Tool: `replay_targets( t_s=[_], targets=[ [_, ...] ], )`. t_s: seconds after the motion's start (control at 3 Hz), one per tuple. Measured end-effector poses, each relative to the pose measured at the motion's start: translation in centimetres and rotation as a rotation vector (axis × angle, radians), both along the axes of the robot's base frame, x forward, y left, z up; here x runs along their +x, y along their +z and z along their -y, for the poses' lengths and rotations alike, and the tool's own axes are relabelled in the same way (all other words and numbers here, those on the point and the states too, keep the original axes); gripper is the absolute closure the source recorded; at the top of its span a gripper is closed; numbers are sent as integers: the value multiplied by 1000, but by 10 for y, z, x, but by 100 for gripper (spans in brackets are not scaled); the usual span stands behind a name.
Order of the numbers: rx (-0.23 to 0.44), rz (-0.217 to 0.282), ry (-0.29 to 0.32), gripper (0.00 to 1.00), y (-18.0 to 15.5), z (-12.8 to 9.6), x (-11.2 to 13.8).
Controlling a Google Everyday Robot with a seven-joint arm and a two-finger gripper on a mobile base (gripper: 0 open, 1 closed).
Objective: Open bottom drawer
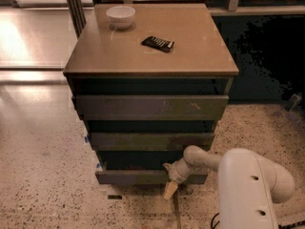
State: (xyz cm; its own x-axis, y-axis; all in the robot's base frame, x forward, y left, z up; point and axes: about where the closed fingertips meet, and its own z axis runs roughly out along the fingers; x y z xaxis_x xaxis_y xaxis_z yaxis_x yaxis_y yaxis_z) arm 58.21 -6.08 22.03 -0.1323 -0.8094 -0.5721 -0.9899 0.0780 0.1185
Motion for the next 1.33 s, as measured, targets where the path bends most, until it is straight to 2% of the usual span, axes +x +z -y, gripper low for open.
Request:
replay_targets(
  t_s=[0.33,0.67,1.33],
  targets=[
    [-12,-96,-21,0,-4,8,-28],
    [-5,-157,-36,0,-3,13,-44],
    [-6,-147,-34,0,-4,12,-39]
  ],
)
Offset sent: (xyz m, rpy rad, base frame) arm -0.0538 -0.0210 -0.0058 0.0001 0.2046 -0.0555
